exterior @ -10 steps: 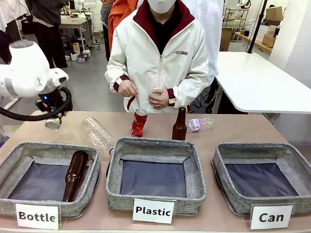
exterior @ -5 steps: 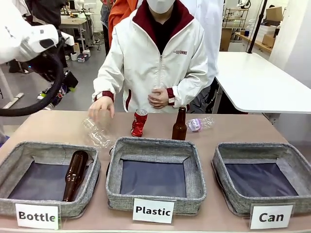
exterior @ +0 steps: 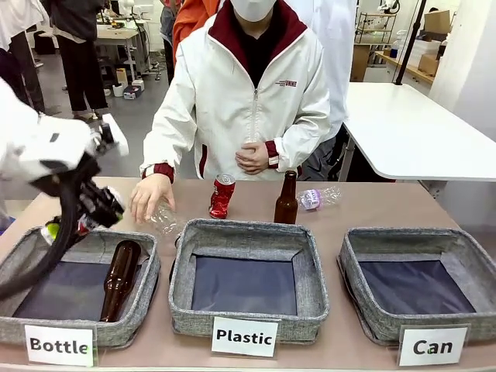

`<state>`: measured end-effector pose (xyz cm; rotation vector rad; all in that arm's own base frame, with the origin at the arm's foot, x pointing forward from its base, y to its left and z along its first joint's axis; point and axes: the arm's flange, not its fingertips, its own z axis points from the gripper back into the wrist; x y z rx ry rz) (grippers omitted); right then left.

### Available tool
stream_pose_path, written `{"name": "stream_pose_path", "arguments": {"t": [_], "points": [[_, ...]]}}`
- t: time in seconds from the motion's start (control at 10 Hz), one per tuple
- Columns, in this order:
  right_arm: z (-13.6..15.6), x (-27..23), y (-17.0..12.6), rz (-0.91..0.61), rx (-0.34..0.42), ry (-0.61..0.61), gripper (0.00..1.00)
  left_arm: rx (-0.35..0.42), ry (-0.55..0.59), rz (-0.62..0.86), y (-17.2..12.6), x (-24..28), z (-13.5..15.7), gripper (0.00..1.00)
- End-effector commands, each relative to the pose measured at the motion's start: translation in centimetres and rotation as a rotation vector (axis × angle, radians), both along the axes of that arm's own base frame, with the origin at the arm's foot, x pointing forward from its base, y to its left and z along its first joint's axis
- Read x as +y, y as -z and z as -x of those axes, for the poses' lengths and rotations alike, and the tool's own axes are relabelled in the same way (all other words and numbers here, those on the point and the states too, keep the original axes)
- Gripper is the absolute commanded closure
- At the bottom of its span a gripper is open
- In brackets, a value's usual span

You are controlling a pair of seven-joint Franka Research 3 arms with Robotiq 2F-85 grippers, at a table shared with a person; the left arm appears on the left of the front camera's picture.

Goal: Sort the can waste into the basket.
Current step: Pick up the can waste from the table and place it in the right Fabric basket.

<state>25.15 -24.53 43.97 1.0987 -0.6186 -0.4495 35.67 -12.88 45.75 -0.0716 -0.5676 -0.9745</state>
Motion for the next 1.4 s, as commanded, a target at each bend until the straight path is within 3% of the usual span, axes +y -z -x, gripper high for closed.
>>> {"name": "stream_pose_path", "arguments": {"t": [0.0,0.1,0.3,0.4,0.6,0.7,0.8,0.9,1.1,1.3], "points": [[-0.2,-0.1,0.0,-0.002,-0.039,-0.003,0.00,-0.109,-0.062,-0.011,2.1,-1.6,1.5,0.90],[-0.2,-0.1,0.0,-0.002,-0.039,-0.003,0.00,0.000,0.000,0.000,0.0,0.0,0.0,0.90],[-0.2,-0.1,0.0,-0.002,-0.039,-0.003,0.00,0.000,0.000,0.000,0.0,0.0,0.0,0.90],[-0.2,-0.1,0.0,-0.002,-0.039,-0.003,0.00,-0.040,-0.002,-0.009,-0.2,-1.3,-0.4,0.56],[-0.2,-0.1,0.0,-0.002,-0.039,-0.003,0.00,0.024,0.246,0.230,2.3,-1.1,-2.9,0.56],[-0.2,-0.1,0.0,-0.002,-0.039,-0.003,0.00,-0.004,0.267,0.329,1.1,0.7,-1.5,0.56],[-0.2,-0.1,0.0,-0.002,-0.039,-0.003,0.00,-0.046,0.193,0.355,-0.9,5.3,-0.8,0.56],[-0.2,-0.1,0.0,-0.002,-0.039,-0.003,0.00,-0.065,0.312,0.377,-1.5,7.9,-0.1,0.56],[-0.2,-0.1,0.0,-0.002,-0.039,-0.003,0.00,-0.050,0.355,0.326,-2.2,8.7,1.5,0.56],[-0.2,-0.1,0.0,-0.002,-0.039,-0.003,0.00,-0.143,0.359,0.433,-2.5,12.8,3.0,0.56]]}}
